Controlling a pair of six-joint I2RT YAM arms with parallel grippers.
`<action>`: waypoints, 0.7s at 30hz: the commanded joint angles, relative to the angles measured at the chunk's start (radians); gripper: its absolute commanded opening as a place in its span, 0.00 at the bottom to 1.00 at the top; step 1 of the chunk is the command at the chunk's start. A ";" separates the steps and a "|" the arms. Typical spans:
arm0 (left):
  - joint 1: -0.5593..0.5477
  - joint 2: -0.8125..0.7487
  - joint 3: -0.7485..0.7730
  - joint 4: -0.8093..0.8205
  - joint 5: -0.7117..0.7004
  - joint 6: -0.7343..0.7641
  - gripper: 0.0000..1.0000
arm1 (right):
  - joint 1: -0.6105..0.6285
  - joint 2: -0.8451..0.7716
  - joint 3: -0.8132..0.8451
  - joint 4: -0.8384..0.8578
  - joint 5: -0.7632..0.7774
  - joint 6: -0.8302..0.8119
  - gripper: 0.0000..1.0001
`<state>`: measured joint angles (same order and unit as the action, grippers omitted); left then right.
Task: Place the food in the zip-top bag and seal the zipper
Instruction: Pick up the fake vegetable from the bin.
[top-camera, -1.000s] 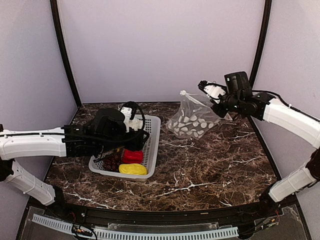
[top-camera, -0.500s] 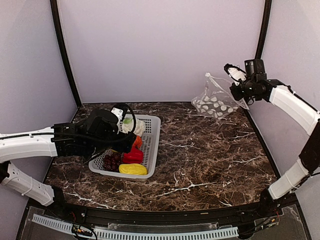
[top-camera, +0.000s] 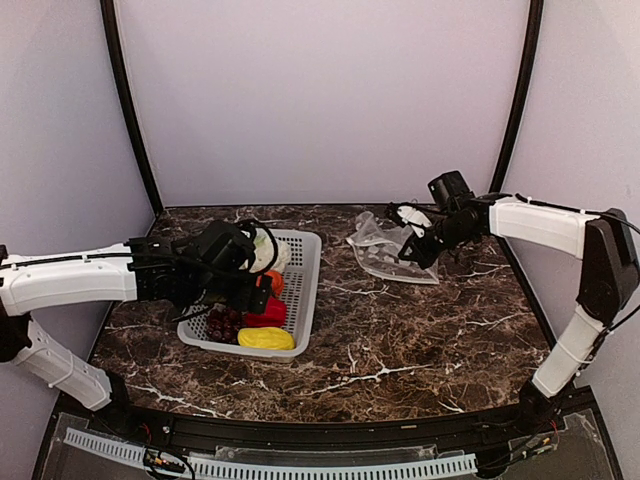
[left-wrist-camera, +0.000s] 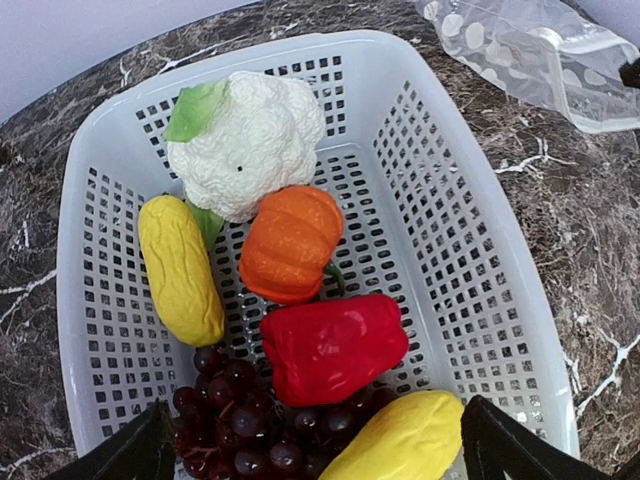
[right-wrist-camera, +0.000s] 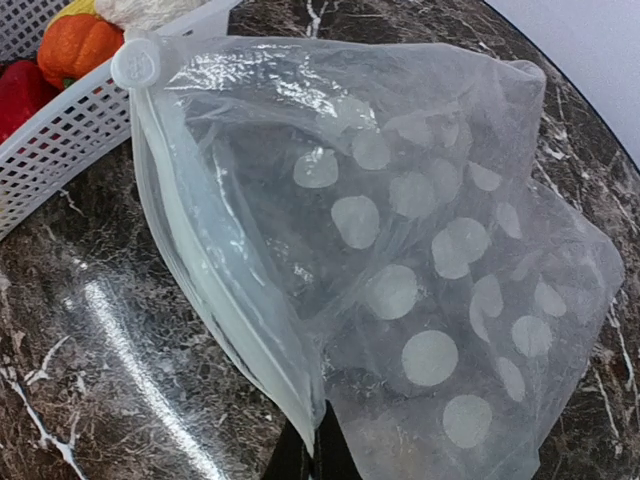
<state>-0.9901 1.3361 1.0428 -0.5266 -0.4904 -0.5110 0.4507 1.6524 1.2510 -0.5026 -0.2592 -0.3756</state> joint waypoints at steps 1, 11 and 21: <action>0.077 0.017 -0.005 0.026 0.095 -0.043 0.99 | 0.000 0.005 -0.011 0.005 -0.175 0.032 0.00; 0.227 0.256 0.269 0.020 0.277 0.418 0.99 | 0.000 -0.010 -0.059 0.008 -0.241 0.010 0.00; 0.319 0.358 0.422 -0.094 0.320 0.683 0.96 | 0.000 -0.032 -0.072 0.002 -0.281 -0.011 0.00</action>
<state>-0.7002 1.6833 1.4086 -0.5549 -0.2398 0.0296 0.4507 1.6497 1.1877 -0.5068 -0.5072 -0.3695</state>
